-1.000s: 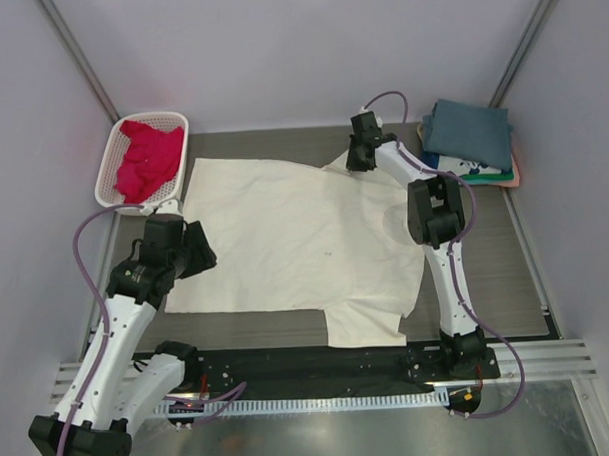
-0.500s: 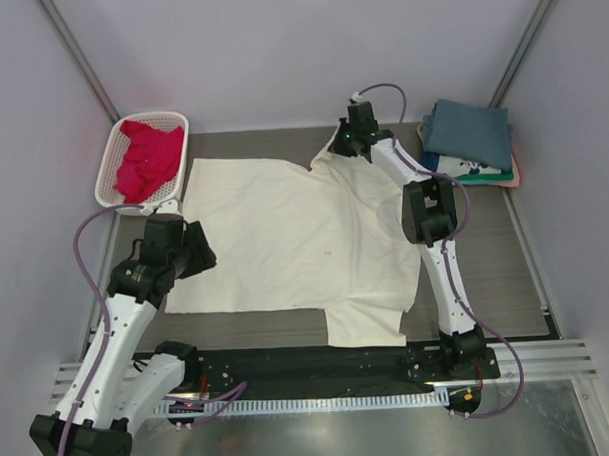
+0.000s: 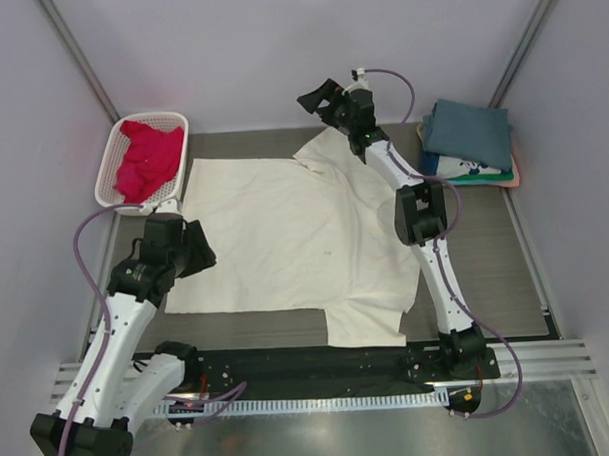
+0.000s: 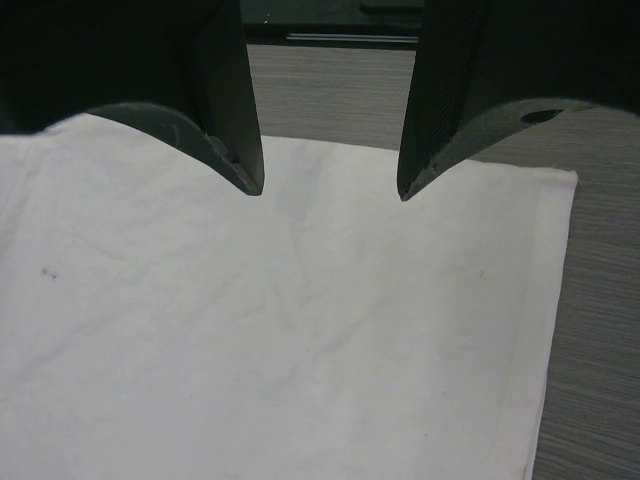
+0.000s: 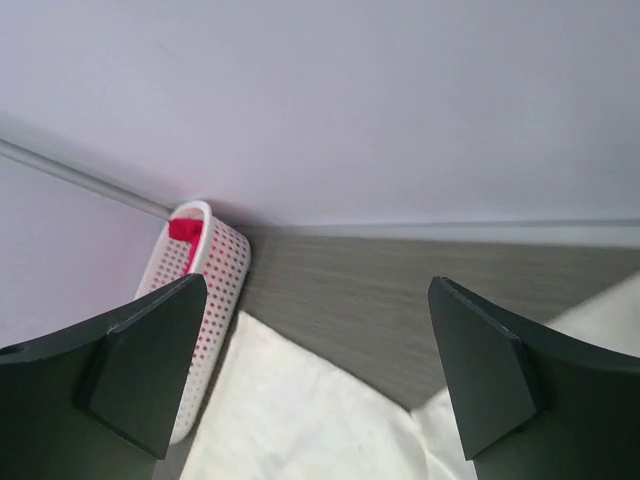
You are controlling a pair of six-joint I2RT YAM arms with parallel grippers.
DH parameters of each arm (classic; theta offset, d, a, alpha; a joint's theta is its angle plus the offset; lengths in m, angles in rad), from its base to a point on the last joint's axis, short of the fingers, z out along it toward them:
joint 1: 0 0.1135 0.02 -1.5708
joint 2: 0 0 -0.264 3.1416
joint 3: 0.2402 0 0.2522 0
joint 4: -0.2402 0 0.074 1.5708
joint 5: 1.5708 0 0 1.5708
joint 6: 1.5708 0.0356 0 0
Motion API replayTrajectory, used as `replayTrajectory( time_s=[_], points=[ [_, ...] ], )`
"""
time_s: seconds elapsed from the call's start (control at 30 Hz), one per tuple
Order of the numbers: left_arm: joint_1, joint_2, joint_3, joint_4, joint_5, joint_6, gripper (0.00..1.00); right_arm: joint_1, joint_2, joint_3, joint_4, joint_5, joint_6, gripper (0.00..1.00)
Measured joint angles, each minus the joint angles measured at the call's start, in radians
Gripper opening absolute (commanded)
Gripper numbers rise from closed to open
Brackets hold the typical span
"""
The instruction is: Fold and stack the t-shirts
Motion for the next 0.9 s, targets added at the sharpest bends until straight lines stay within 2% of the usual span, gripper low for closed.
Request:
replayTrajectory(
  time_s=[0.03,0.17,0.23,0.33,0.53,0.67,0.8,0.9],
  points=[
    [0.000,0.000,0.000,0.001,0.000,0.000,0.57,-0.002,-0.021,-0.045,0.010,-0.005,0.002,1.00],
    [0.002,0.006,0.000,0.002,0.000,-0.001,0.57,-0.018,-0.223,-0.433,0.008,0.009,-0.031,1.00],
    [0.003,0.023,0.000,0.002,0.000,-0.008,0.56,-0.028,-0.331,-0.574,-0.069,0.044,-0.072,1.00],
    [0.006,0.070,-0.002,0.004,-0.009,-0.042,0.55,-0.038,-0.482,-0.681,-0.213,0.109,-0.145,1.00],
    [0.007,0.199,-0.063,0.103,0.038,-0.156,0.51,-0.056,-0.584,-0.702,-0.319,0.149,-0.240,1.00],
    [-0.005,0.257,-0.099,0.142,0.068,-0.206,0.51,-0.074,-0.500,-0.682,-0.361,0.112,-0.259,1.00],
    [-0.012,0.238,-0.101,0.148,0.074,-0.226,0.51,-0.101,-0.363,-0.662,-0.388,0.091,-0.260,1.00],
    [-0.013,0.209,-0.101,0.145,0.069,-0.227,0.51,-0.129,-0.348,-0.602,-0.386,0.083,-0.257,1.00]
  ],
)
